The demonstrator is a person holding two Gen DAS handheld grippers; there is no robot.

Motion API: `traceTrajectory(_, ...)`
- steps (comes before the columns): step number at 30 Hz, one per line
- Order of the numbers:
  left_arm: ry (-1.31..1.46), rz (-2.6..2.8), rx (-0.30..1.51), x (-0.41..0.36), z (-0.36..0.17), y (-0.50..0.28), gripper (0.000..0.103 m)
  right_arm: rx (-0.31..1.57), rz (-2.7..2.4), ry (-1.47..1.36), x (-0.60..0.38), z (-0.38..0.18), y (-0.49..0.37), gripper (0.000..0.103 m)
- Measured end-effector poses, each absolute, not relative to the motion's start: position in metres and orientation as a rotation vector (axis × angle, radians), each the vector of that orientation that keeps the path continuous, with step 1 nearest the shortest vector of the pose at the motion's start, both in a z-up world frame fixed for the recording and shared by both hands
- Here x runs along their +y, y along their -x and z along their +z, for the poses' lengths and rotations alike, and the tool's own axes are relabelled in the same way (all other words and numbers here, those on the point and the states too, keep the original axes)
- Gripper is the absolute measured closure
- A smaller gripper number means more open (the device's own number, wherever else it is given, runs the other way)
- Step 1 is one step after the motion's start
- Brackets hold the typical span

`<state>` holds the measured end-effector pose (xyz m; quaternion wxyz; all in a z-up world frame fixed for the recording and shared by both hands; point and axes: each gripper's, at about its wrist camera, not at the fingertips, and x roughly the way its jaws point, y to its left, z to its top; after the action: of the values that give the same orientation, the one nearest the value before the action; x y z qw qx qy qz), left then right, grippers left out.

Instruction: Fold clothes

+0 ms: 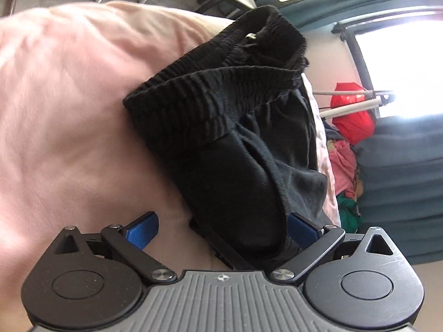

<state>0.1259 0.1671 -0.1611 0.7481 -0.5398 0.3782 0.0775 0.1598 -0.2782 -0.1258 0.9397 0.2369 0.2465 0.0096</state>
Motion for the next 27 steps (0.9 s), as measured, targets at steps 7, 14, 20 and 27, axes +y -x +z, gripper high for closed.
traceTrajectory(7,1.251,0.11,0.807,0.175,-0.176,-0.139,0.008,0.532,-0.012,-0.474,-0.277,-0.133,-0.163,0.025)
traceTrajectory(14,1.273,0.096,0.754,0.185,-0.187,-0.151,0.041,0.553,-0.017,-0.417,-0.266,-0.138,-0.164,0.025)
traceTrajectory(20,1.216,0.109,0.714,0.178,-0.176,-0.145,0.079,0.575,-0.016,-0.374,-0.253,-0.142,-0.168,0.025)
traceTrajectory(27,1.107,0.113,0.634,0.164,-0.146,-0.133,0.088,0.596,0.001,-0.349,-0.245,-0.144,-0.173,0.025)
